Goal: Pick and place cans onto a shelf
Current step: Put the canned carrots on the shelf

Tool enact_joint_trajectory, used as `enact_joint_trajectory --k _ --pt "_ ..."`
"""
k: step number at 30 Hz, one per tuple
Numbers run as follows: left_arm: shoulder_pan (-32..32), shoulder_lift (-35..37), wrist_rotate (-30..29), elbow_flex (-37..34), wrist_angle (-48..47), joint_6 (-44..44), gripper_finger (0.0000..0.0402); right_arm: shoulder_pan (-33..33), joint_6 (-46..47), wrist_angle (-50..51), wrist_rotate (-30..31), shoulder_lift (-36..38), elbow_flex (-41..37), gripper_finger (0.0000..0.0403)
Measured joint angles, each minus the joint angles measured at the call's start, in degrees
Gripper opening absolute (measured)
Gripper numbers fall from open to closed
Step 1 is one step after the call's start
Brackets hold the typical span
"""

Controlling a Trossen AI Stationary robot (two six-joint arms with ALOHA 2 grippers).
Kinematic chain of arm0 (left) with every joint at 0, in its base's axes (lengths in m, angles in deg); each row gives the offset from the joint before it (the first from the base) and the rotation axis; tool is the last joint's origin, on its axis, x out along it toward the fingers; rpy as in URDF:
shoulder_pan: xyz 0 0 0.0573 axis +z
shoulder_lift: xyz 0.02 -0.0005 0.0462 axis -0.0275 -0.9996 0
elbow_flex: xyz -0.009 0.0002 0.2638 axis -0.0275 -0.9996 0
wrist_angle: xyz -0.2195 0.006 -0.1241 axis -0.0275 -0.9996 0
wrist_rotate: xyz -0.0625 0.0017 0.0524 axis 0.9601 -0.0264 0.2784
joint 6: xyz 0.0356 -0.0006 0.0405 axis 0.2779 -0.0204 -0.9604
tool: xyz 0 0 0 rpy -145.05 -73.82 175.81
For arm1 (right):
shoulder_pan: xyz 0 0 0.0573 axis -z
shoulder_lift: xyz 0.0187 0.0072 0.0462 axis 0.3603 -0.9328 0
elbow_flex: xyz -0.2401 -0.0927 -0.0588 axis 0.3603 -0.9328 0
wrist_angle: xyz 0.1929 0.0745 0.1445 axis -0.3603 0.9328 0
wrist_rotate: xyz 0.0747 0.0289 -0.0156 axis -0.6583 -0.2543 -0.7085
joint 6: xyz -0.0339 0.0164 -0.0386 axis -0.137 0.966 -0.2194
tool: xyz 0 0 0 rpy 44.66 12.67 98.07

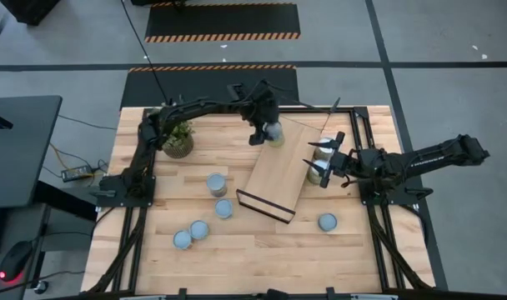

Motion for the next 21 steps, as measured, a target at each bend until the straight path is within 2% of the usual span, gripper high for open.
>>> enact_joint_trajectory --k 2,8,13,21 --pt "-0.56 -0.96 1.47 0.06 -0.13 -0.97 0.0314 0.42 1.50 2.44 -0.23 0.56 -0.02 0.0270" --pt "-2.92 -2.54 0.15 -0.01 -5.19 -2.30 0.0314 0.93 1.94 2.77 -0.42 0.78 -0.02 0.0270" --pt "-5.78 -2.77 -6.02 0.02 -5.07 -2.54 0.0315 0.93 2.98 2.33 -1.53 0.78 0.00 0.0270" --pt "-8.77 -2.82 -12.67 0.02 -4.44 -2.11 0.0317 0.97 3.32 2.00 -1.93 0.75 0.00 0.0270"
